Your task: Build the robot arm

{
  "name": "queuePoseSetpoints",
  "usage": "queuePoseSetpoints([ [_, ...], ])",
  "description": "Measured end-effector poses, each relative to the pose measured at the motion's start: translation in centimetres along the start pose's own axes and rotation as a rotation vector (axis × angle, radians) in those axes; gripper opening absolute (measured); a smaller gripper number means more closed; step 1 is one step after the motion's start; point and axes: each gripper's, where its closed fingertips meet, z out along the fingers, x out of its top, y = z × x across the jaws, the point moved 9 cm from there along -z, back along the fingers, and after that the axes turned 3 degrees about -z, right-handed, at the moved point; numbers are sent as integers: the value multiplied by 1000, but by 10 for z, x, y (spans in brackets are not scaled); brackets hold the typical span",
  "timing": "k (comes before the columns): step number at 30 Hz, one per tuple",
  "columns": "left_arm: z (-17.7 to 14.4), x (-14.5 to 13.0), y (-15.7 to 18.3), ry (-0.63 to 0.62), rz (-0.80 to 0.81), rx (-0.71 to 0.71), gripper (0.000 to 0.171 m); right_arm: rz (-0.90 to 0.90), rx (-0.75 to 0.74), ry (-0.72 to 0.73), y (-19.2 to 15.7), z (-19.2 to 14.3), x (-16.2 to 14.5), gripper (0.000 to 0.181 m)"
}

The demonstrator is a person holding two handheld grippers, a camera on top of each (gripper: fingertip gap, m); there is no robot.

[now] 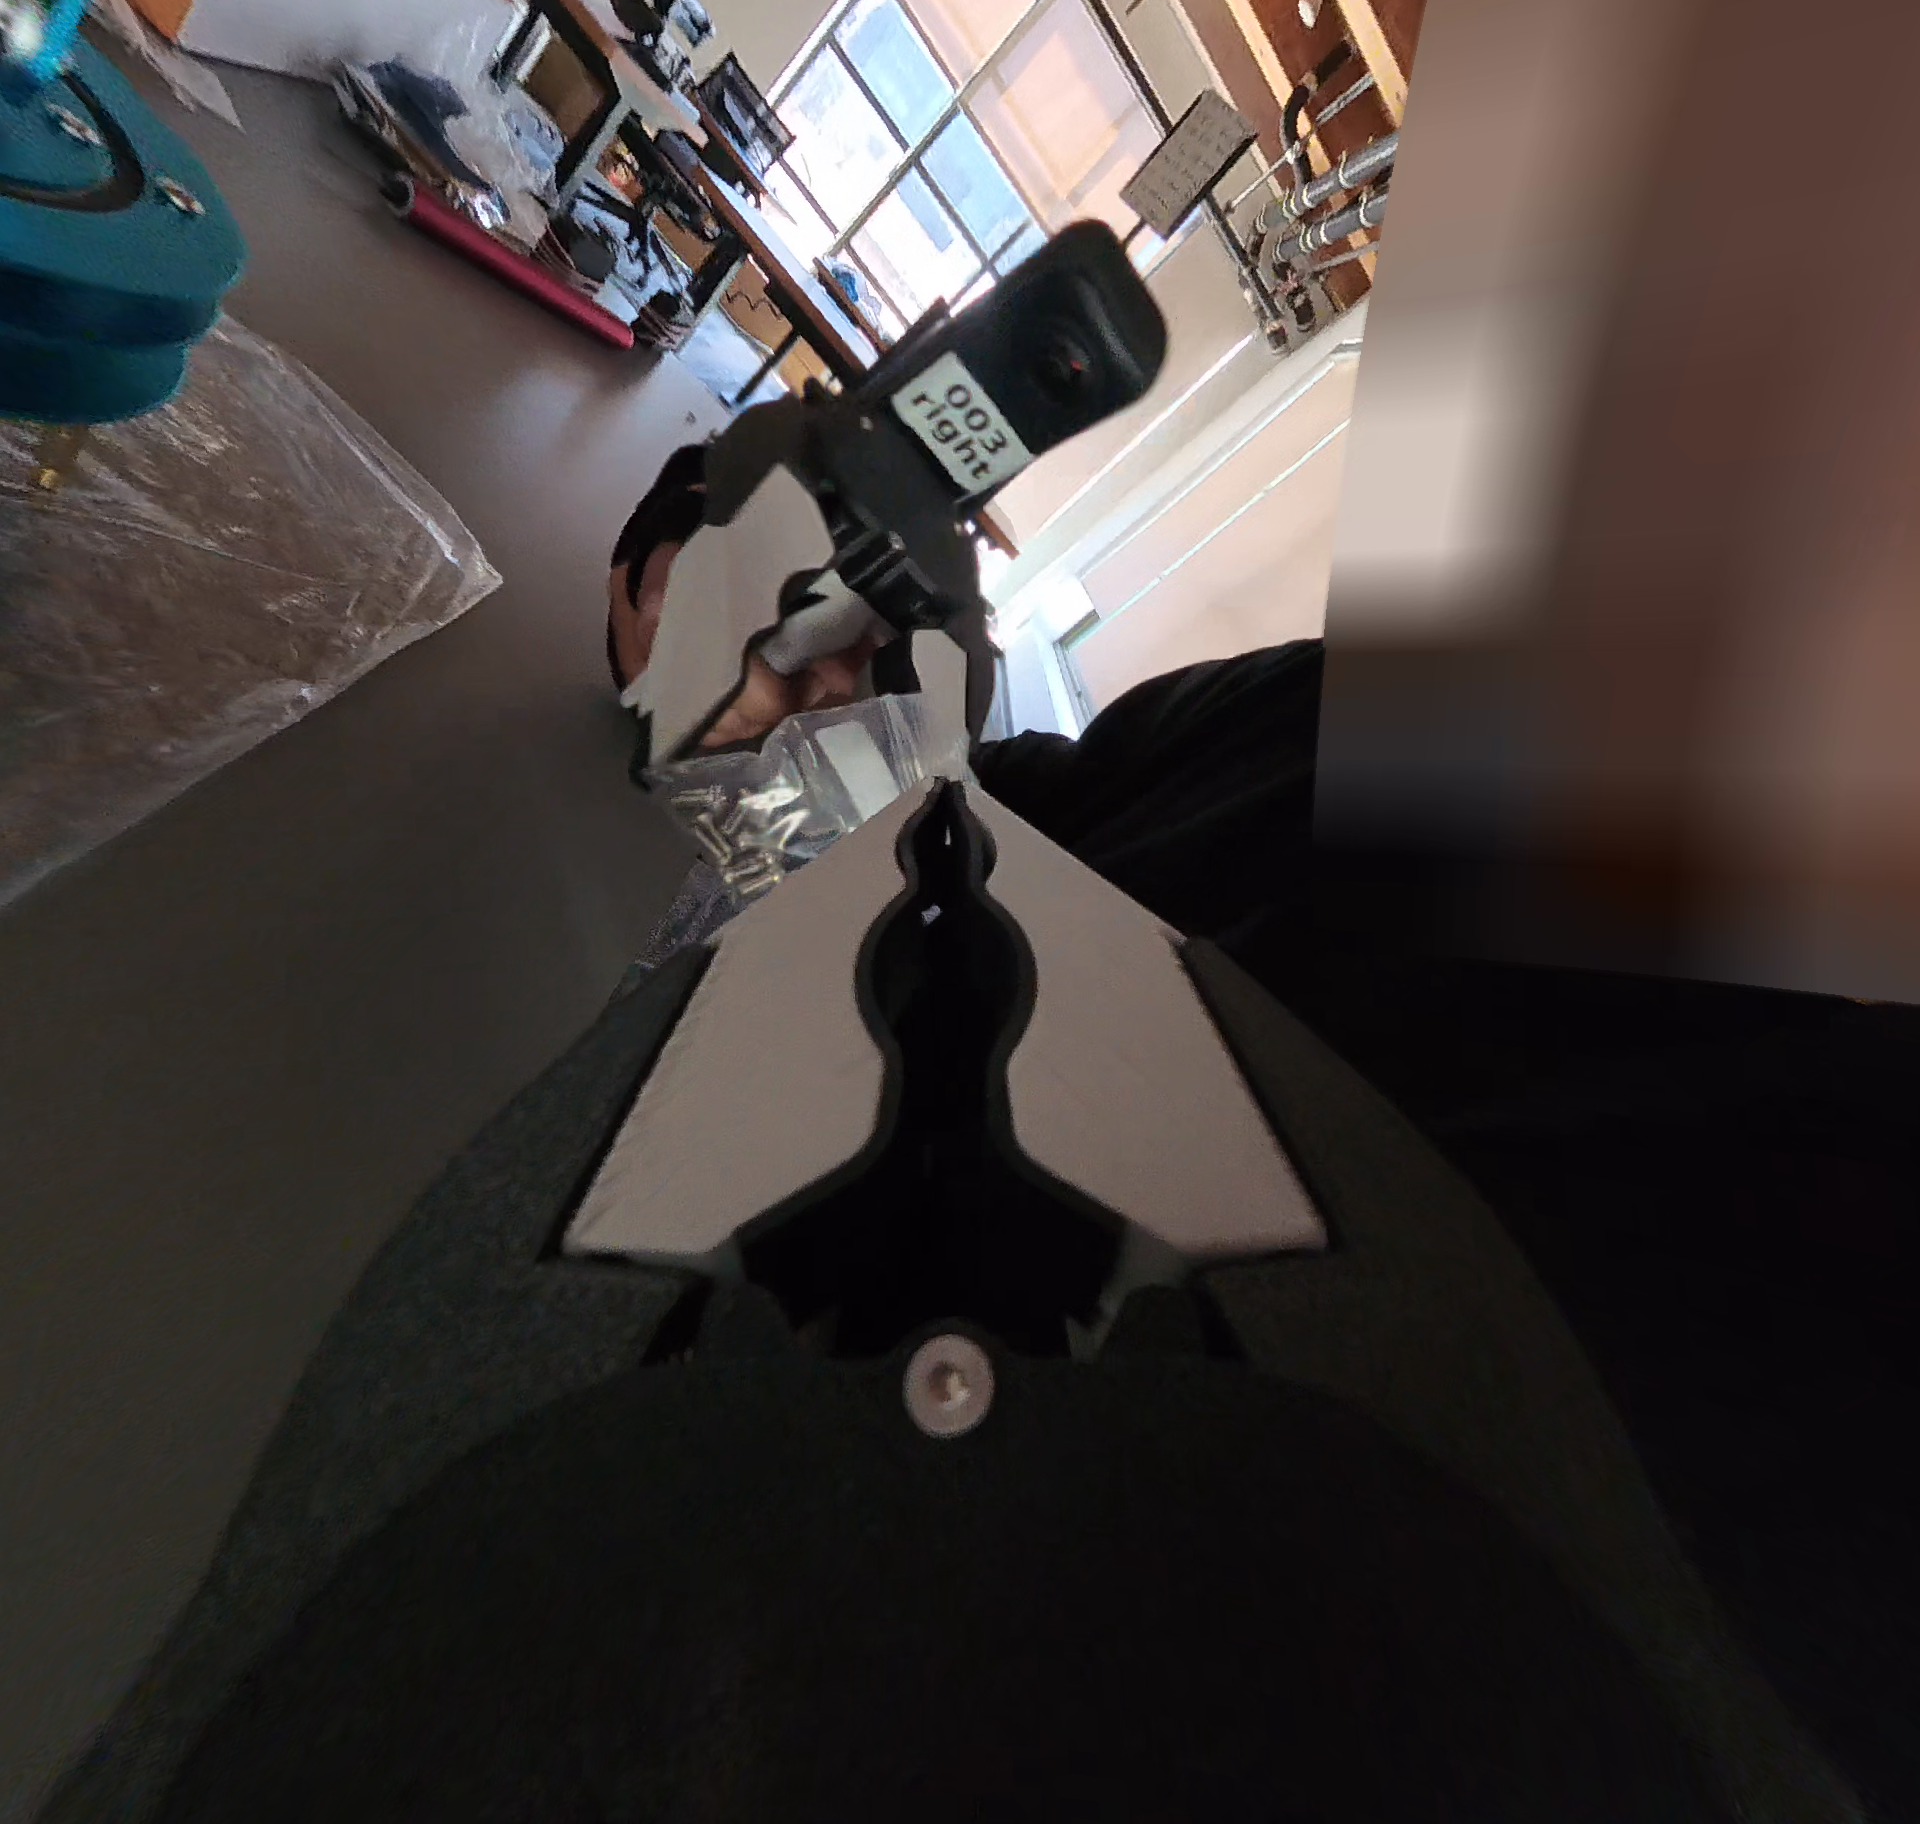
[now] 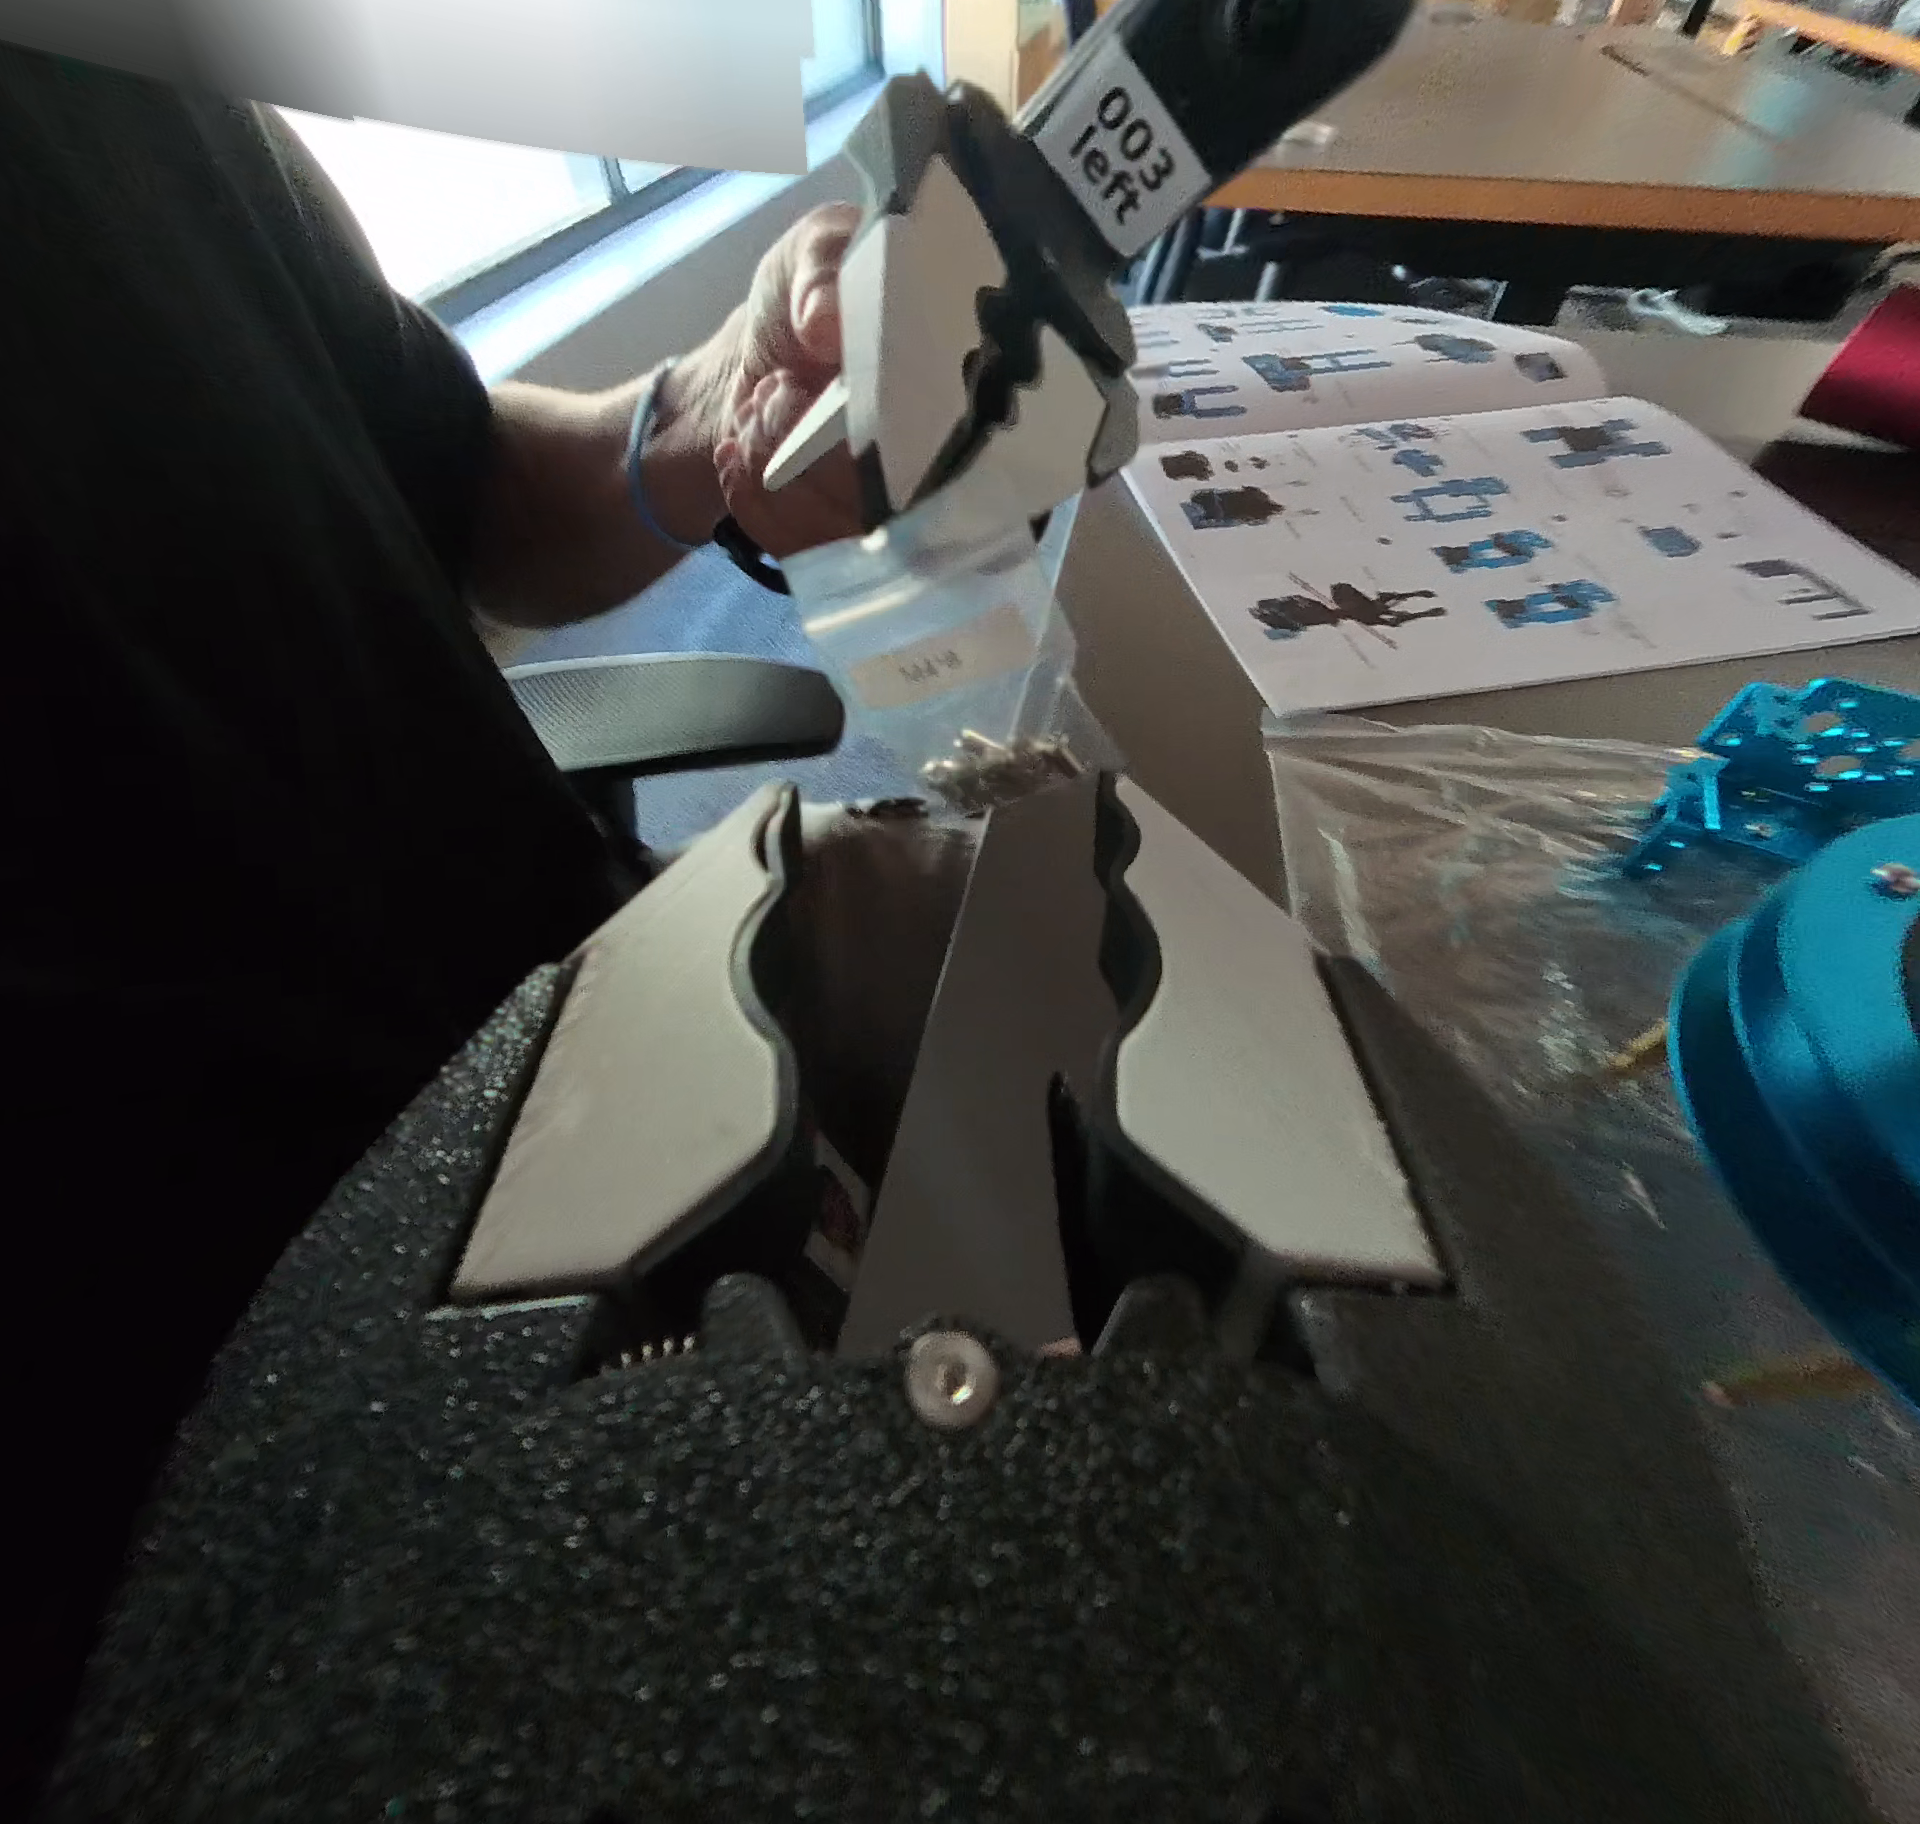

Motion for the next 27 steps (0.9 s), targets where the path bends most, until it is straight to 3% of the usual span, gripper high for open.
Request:
queuePoseSetpoints([
  [3,-26,-4,15,20,34,28,0,153,27,99,9,10,9,60],
  [7,-61,-8,30,38,69,109,3,369,170,294,15,19,19,60],
  [12,-84,-6,43,31,104,135,4,578,208,343,41,42,10,69],
  [19,-72,19,54,-30,181,-38,0,678,422,390,41,63,19,68],
  [23,-57,33,51,-59,189,-117,0,713,656,507,31,61,34,52],
  [27,-51,39,39,-46,172,-111,0,672,624,595,31,41,33,30],
])
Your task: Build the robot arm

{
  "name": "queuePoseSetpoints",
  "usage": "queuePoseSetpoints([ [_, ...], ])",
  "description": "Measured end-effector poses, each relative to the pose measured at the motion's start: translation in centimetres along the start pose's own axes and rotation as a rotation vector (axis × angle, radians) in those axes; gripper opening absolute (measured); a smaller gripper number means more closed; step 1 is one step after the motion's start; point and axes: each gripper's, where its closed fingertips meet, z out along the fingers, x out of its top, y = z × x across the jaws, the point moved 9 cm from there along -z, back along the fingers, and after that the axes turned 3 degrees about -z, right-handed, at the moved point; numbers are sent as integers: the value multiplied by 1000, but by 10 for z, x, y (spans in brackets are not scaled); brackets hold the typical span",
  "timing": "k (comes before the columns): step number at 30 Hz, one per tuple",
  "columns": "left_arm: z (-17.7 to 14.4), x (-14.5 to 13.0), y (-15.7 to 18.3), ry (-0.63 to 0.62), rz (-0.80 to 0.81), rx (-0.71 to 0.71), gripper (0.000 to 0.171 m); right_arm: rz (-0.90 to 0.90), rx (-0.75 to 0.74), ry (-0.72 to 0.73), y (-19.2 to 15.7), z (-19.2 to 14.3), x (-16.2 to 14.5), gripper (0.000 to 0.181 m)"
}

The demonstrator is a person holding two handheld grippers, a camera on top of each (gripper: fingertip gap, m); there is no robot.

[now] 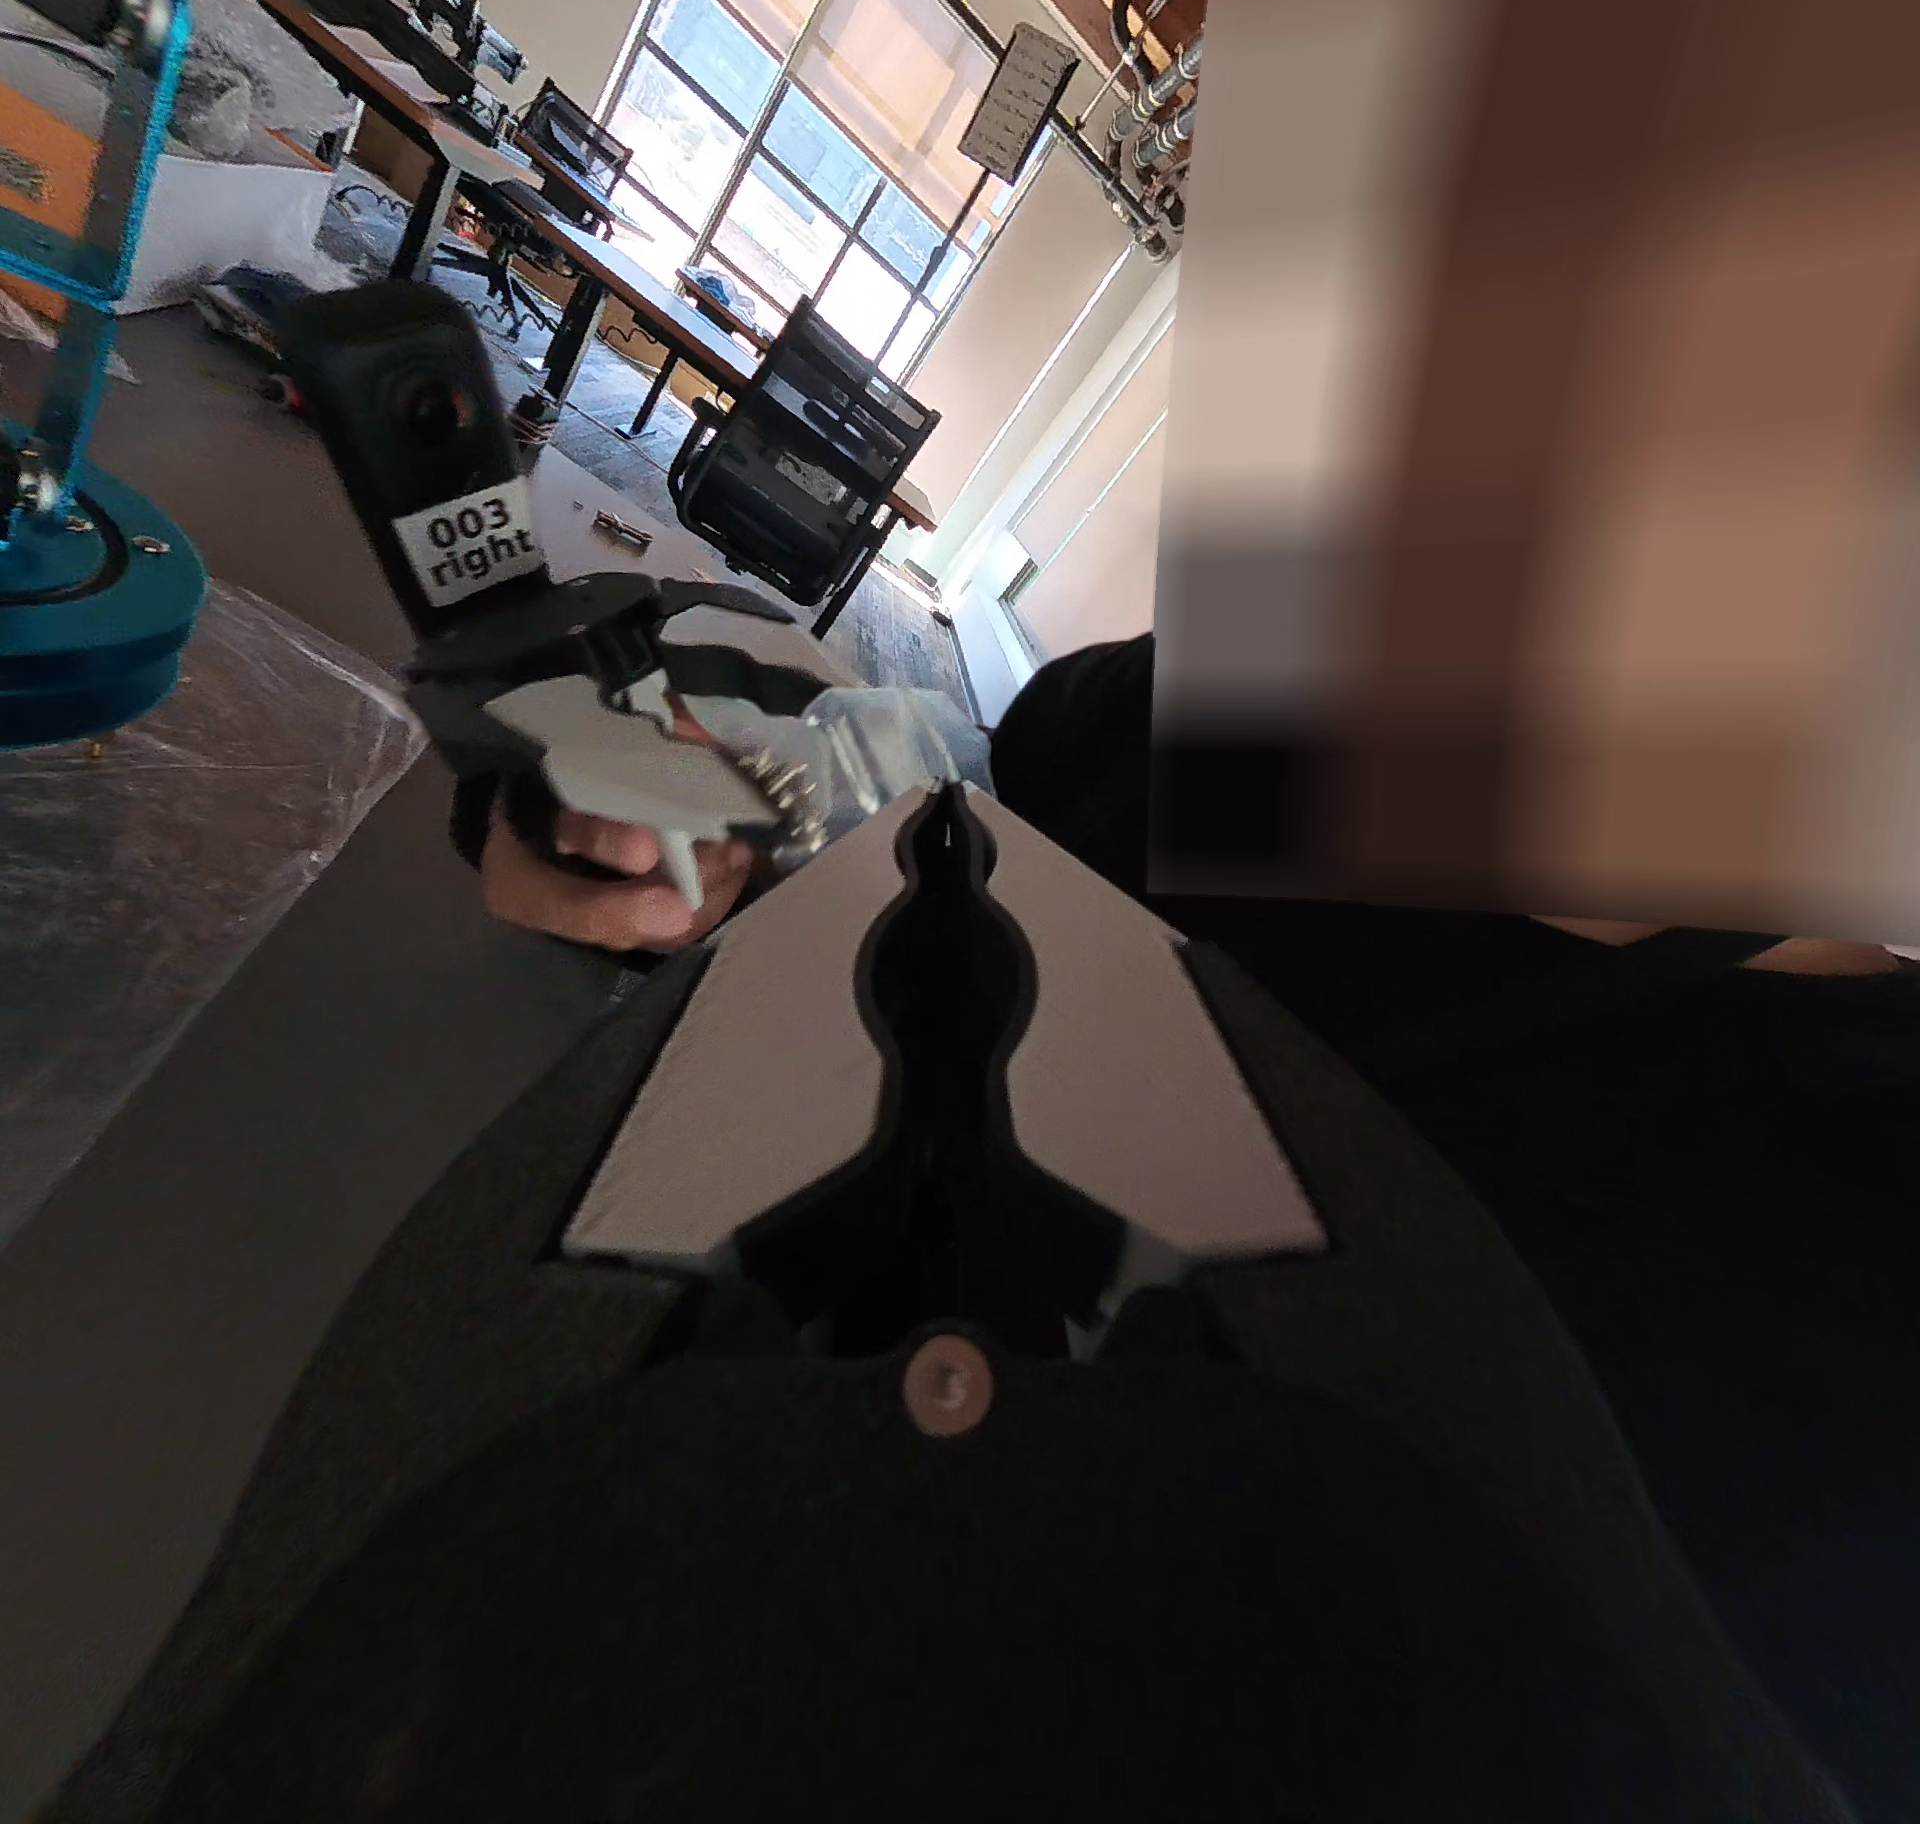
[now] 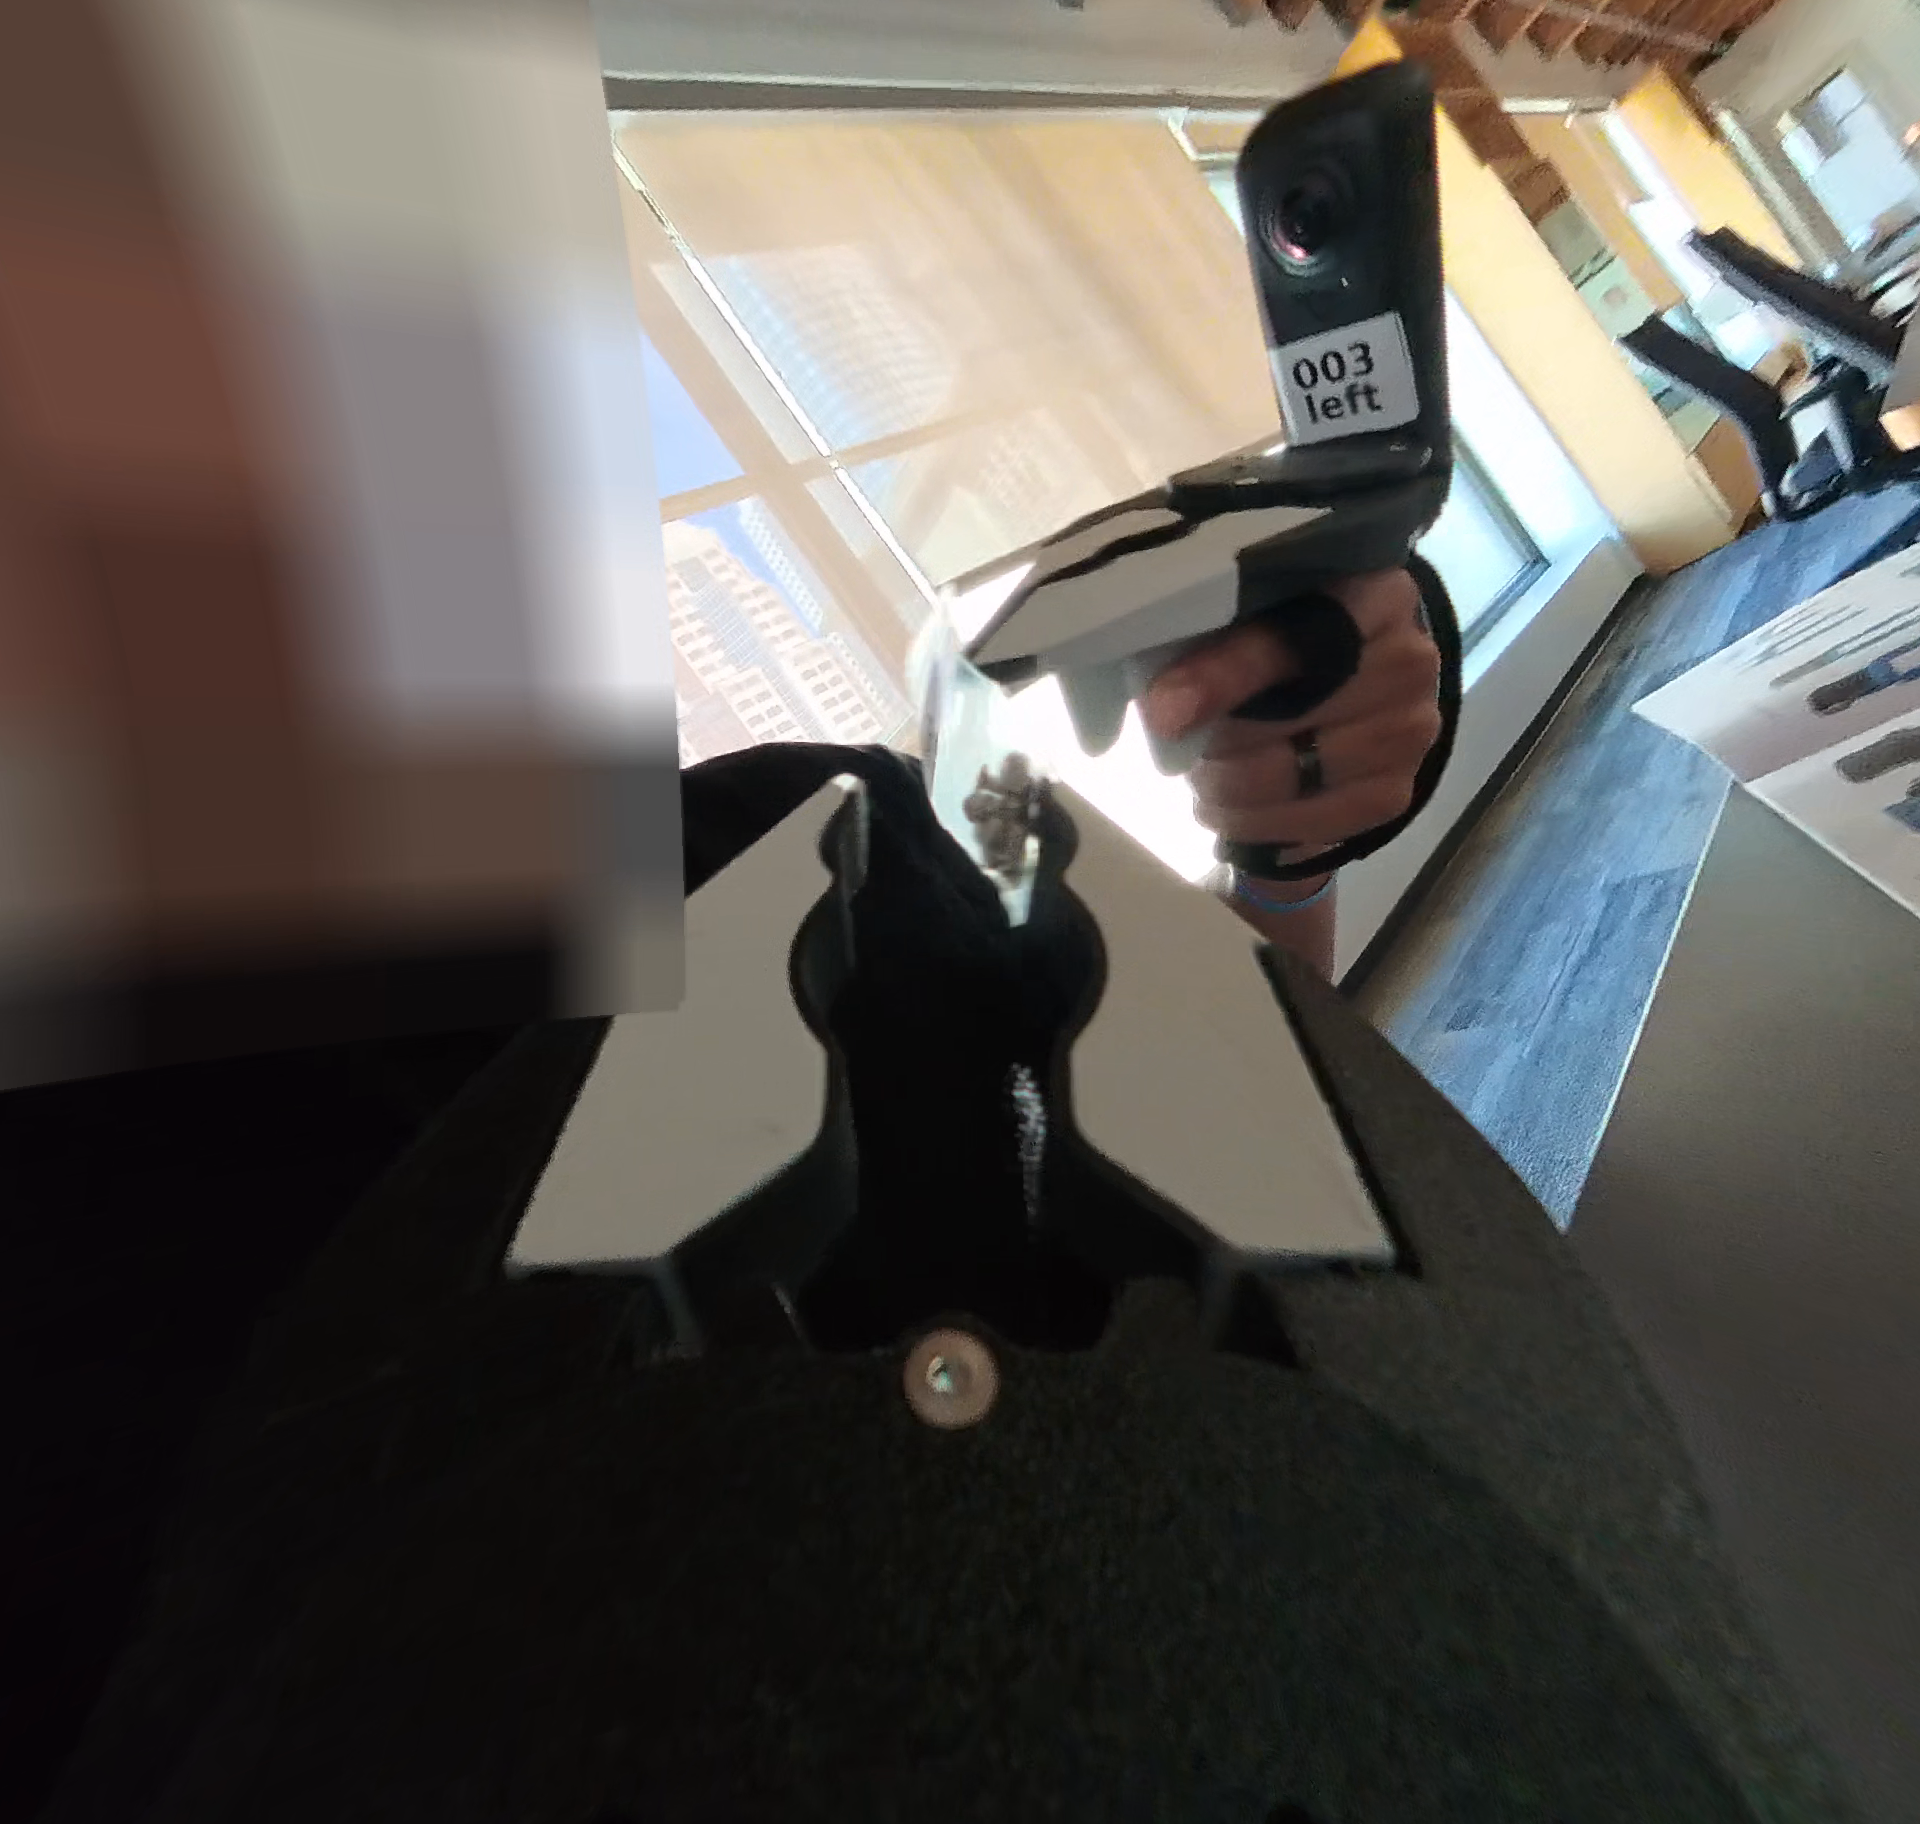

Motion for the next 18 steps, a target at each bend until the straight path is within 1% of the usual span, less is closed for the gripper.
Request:
queuePoseSetpoints([
  [1,1,0,-3,4,-2,8,0,-11,0,4,-4,-5,0,22],
  [3,3,-1,-9,9,-11,19,0,-36,-35,14,-10,-15,1,14],
  [4,6,-1,-12,10,-20,19,0,-58,-55,17,-13,-19,1,7],
  [11,21,2,-23,-7,-27,29,0,-106,-143,5,-27,-35,0,3],
  [13,24,3,-27,-5,-30,40,0,-111,-194,4,-27,-41,2,3],
  [18,30,4,-49,-5,-16,149,0,-126,-362,-26,-26,-64,8,2],
])
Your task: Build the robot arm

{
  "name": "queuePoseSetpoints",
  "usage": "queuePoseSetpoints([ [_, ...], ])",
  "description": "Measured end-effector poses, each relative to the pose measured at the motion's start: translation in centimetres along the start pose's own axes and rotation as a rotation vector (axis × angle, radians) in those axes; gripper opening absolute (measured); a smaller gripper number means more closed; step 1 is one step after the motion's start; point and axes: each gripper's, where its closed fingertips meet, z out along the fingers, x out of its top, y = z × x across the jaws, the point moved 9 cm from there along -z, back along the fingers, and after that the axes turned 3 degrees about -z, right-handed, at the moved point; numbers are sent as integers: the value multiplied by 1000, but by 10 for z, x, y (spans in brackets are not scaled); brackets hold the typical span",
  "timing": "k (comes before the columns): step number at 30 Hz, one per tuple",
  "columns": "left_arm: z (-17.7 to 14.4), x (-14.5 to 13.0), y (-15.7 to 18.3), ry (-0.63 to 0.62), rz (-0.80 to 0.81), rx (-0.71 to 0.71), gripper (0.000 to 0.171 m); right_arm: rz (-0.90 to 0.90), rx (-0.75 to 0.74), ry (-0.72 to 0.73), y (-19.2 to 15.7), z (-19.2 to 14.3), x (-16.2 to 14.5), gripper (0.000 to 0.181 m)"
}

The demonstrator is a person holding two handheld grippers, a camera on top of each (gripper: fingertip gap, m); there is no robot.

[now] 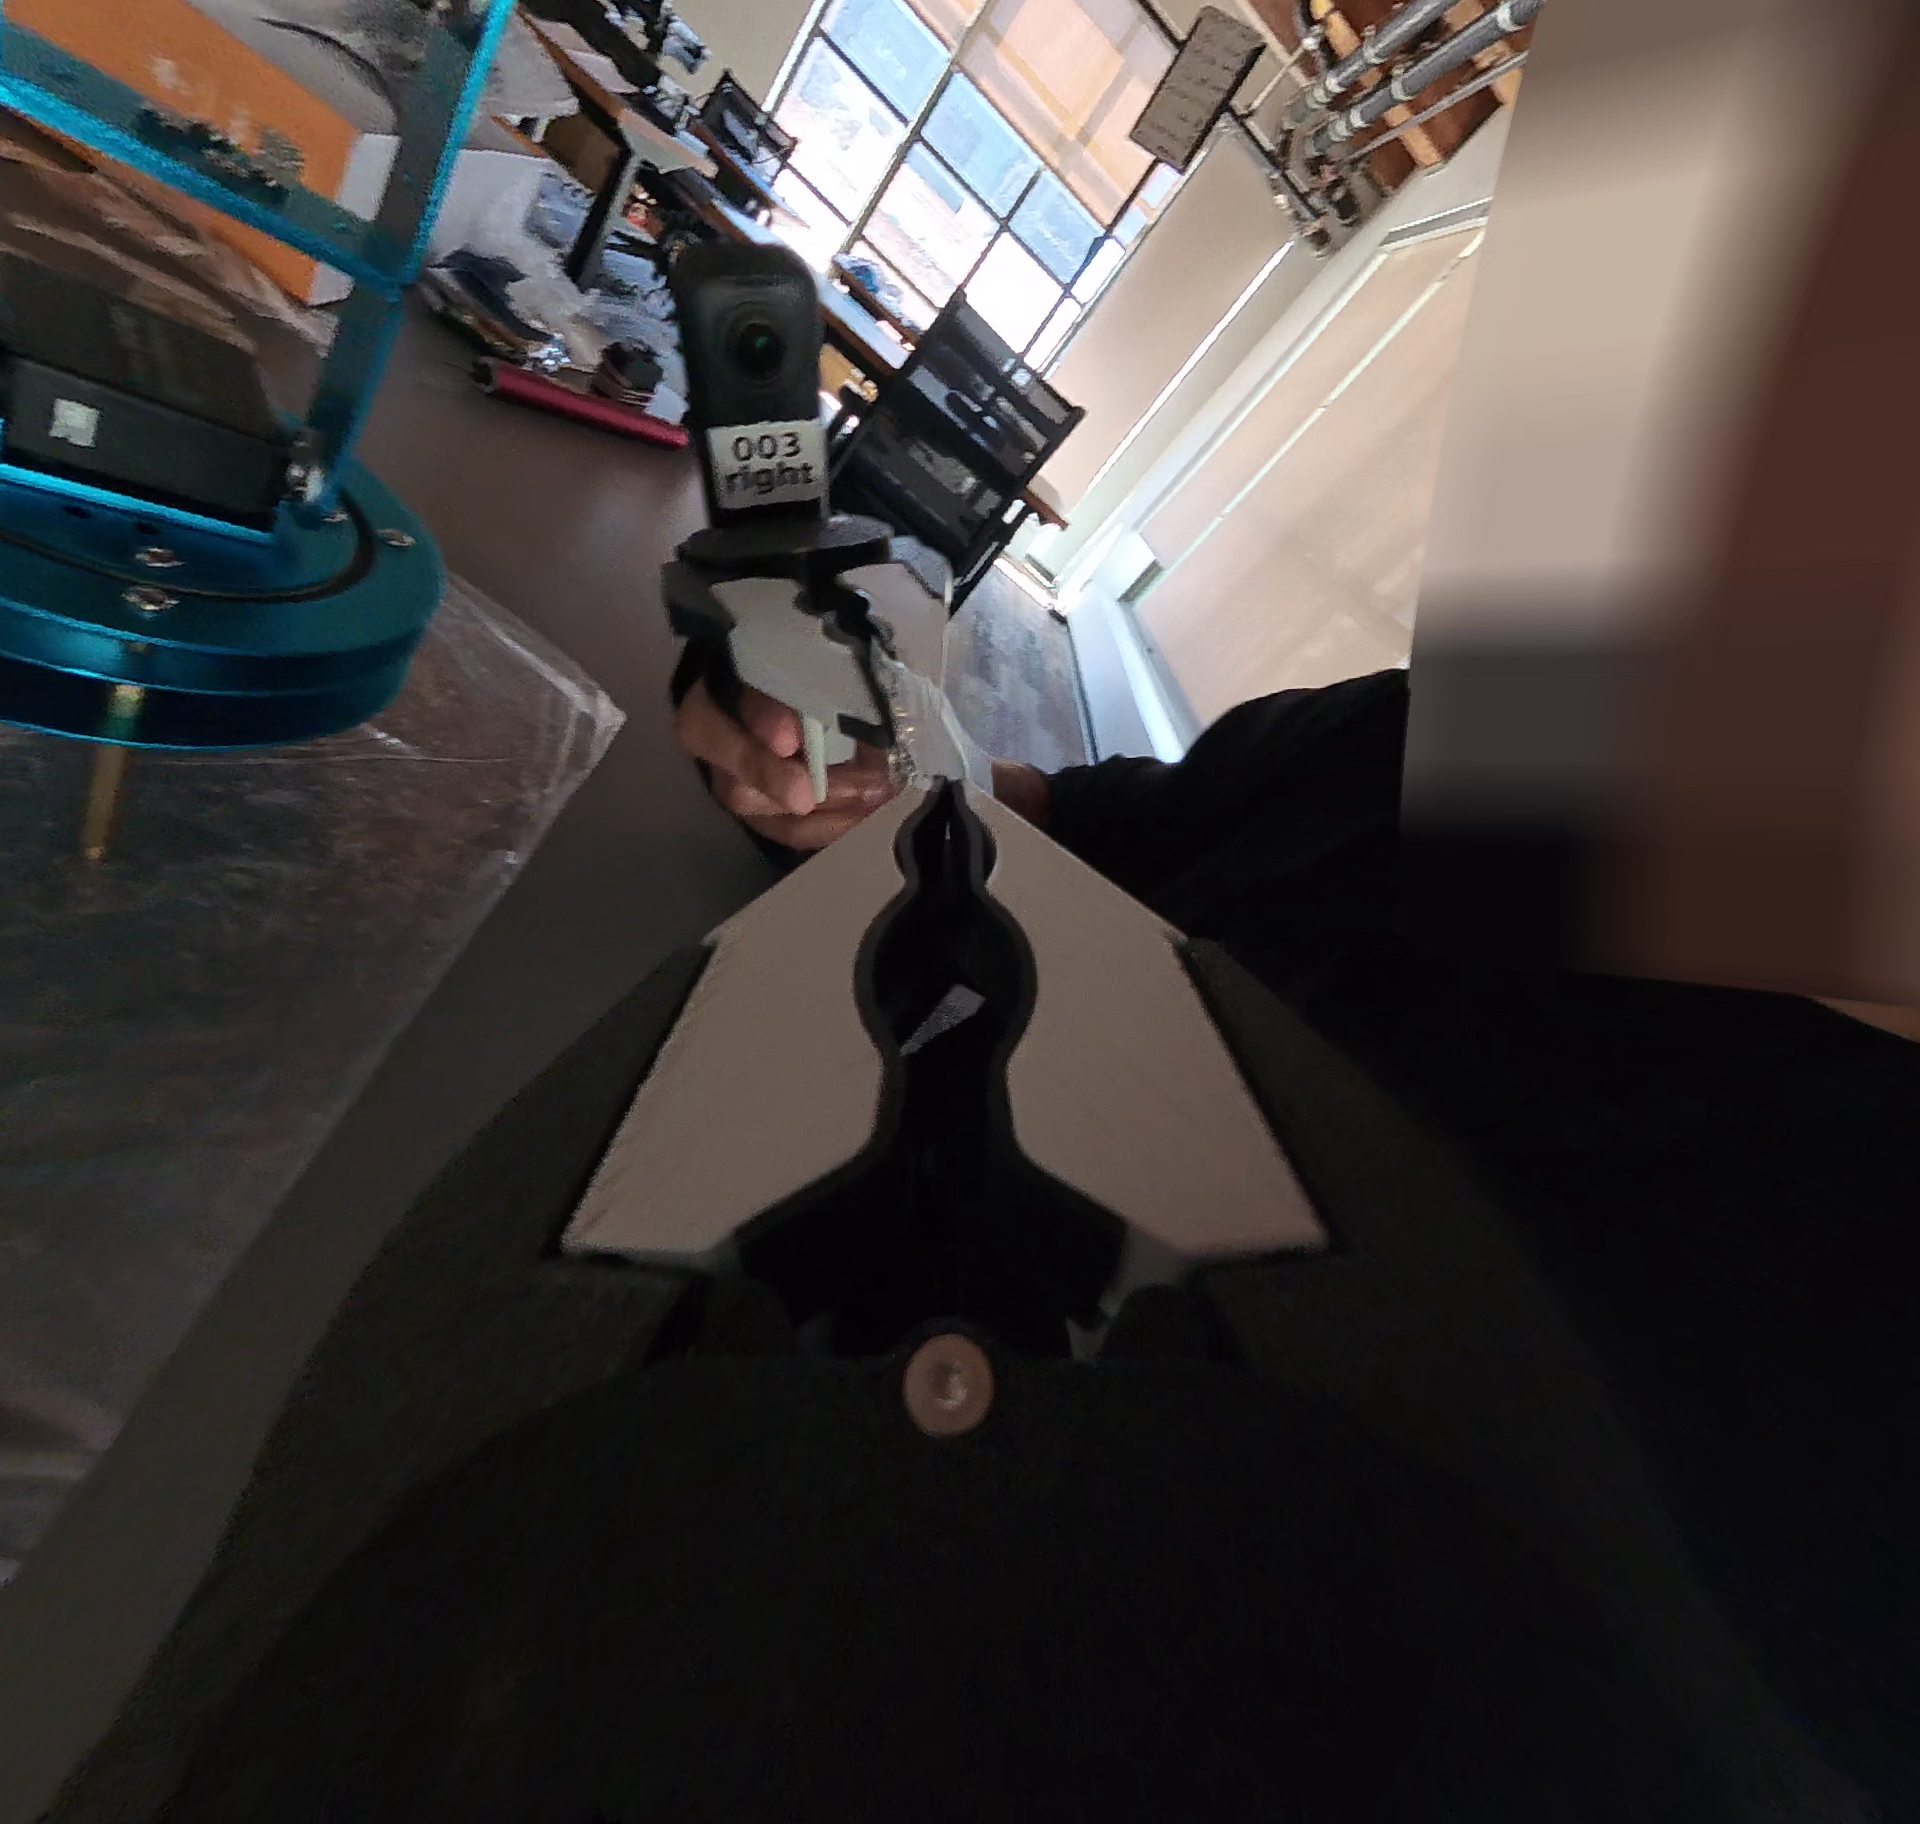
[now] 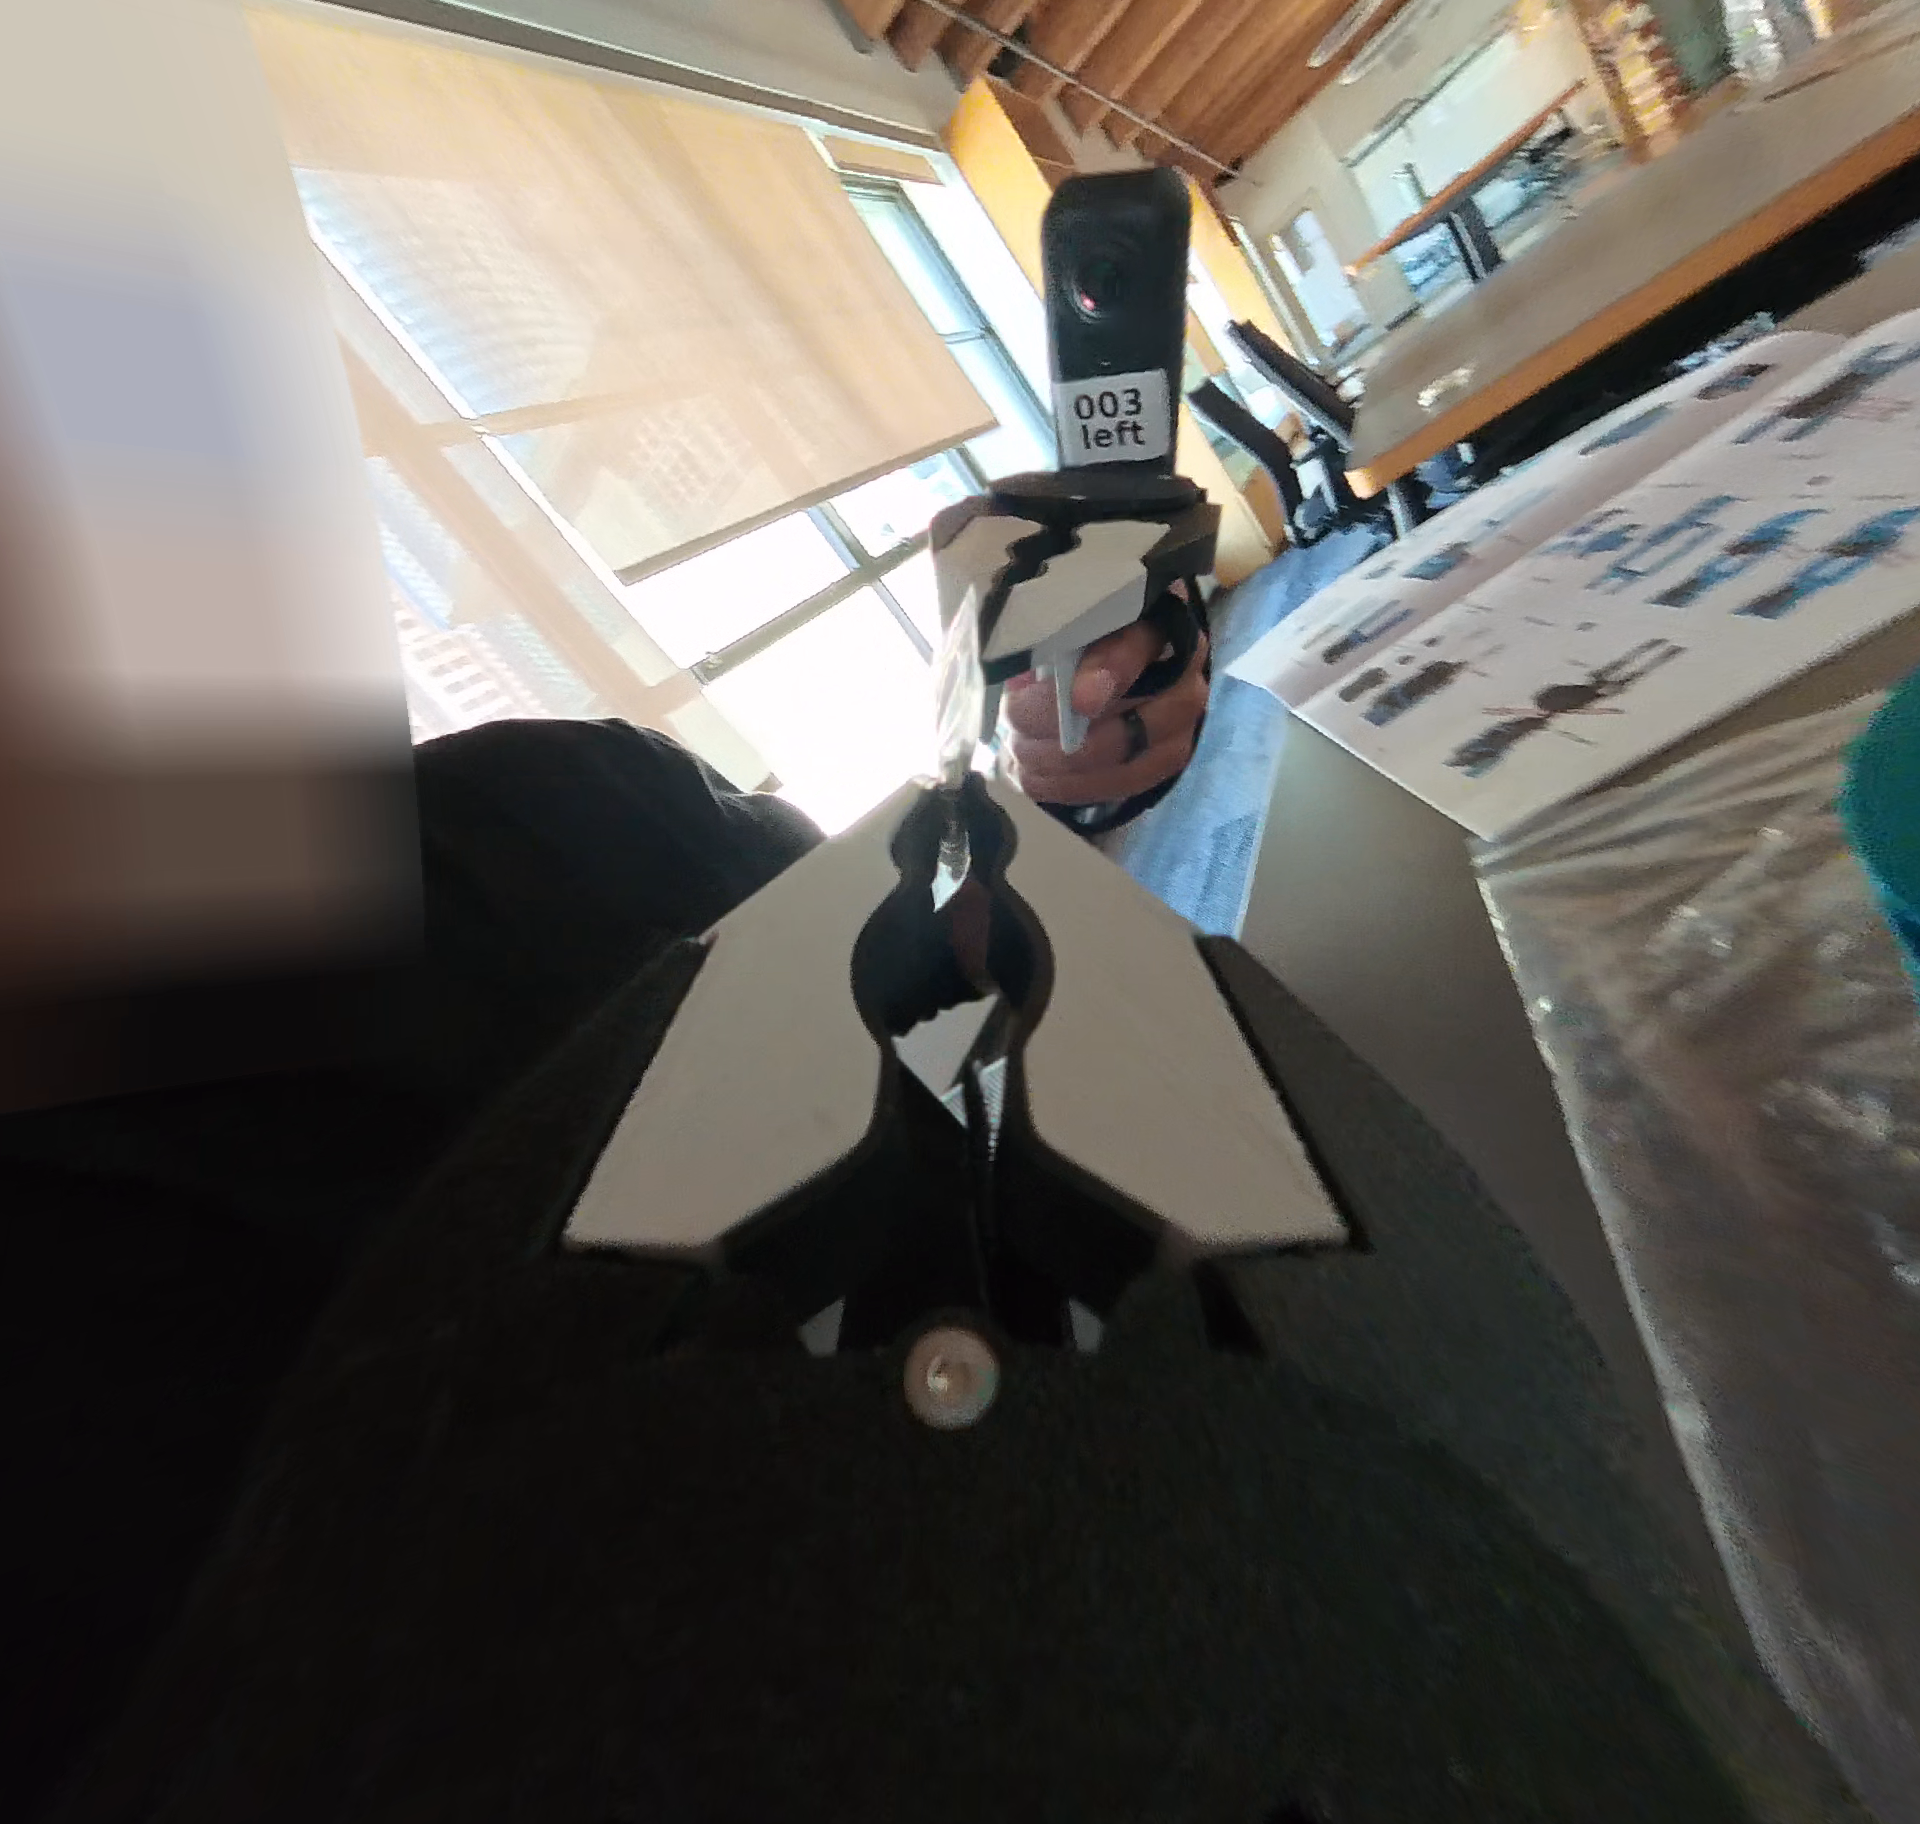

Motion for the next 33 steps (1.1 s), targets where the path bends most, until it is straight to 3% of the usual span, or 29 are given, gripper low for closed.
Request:
queuePoseSetpoints([
  [5,25,-2,-25,-25,-14,66,0,-9,-129,-73,2,-32,4,3],
  [9,39,-4,-40,-52,11,160,11,-20,-238,-115,2,-77,13,3],
  [15,51,-13,-41,-56,105,262,11,-135,-555,-443,27,-153,36,4],
  [21,56,-18,-41,-46,113,299,11,-127,-514,-633,49,-157,42,4],
  [26,67,-18,-51,-102,201,488,12,-166,-508,-787,61,-151,35,4],
  [33,129,-15,-59,-235,483,695,41,-268,-414,-739,58,-142,36,4],
])
